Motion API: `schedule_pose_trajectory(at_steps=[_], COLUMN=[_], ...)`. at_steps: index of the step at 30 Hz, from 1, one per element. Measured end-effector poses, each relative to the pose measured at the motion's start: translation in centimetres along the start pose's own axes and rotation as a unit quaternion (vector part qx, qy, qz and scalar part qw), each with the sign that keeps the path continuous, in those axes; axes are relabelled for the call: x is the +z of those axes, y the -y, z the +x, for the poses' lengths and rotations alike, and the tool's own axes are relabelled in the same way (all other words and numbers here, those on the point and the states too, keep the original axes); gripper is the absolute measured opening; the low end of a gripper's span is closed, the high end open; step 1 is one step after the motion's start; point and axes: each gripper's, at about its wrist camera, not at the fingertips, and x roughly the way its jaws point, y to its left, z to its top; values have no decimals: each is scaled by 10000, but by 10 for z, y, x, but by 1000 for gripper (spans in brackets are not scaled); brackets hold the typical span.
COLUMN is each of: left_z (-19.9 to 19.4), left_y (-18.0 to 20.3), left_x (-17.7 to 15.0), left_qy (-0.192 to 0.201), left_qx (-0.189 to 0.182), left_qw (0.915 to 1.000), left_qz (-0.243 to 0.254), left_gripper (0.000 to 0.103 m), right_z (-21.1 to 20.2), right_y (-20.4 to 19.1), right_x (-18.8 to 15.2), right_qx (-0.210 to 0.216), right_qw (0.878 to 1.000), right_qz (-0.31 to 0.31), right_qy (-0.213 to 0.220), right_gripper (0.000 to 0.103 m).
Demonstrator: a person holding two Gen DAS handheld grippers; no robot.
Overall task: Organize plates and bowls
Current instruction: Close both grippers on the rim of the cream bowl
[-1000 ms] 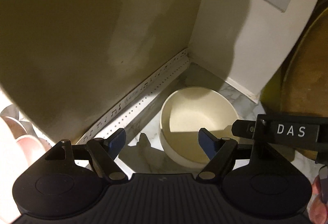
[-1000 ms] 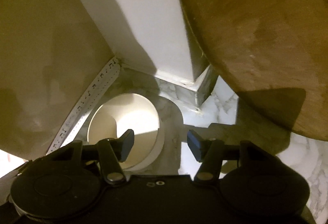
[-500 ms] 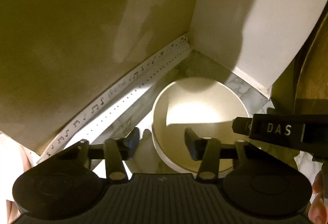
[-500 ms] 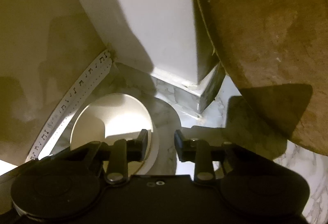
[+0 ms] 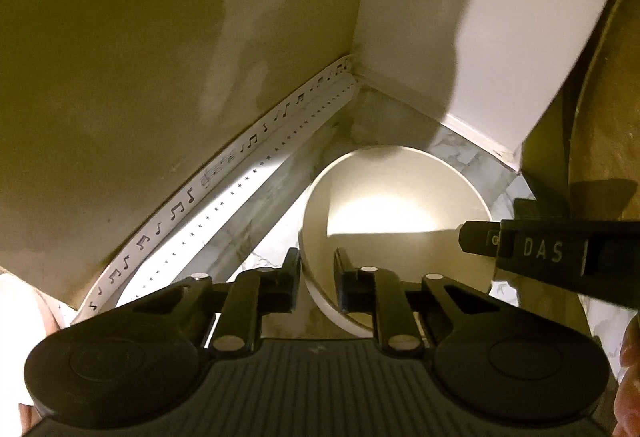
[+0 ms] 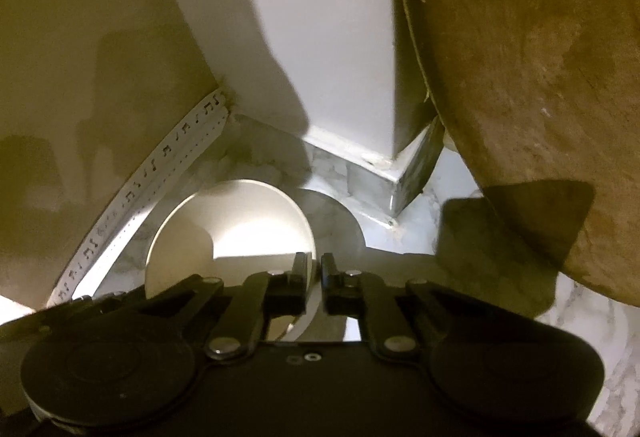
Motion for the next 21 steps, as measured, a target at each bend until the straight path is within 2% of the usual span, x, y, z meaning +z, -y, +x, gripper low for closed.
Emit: schedule_pose_trajectory(at_steps=[4,8,21], left_z=[-2,-14,-79], left_y=[-1,-4,-37], left_x=[-2,-8,-39], left_qy=[-23,-58,0], left_qx=[-105,-218,-556], left_qw=[9999,9995,9954], left_qz=[84,209,780], left_gripper=[10,10,10], right_z=[-9,-18,-77], right_y=[-1,-6,-47], right_x=[-7,-16,-64], right_qx=[-76,-108,-114], right_qw=[10000,9999,9999], right_qz=[45,57,-43], right_qy=[8,-11,110], right_gripper=[6,6,5])
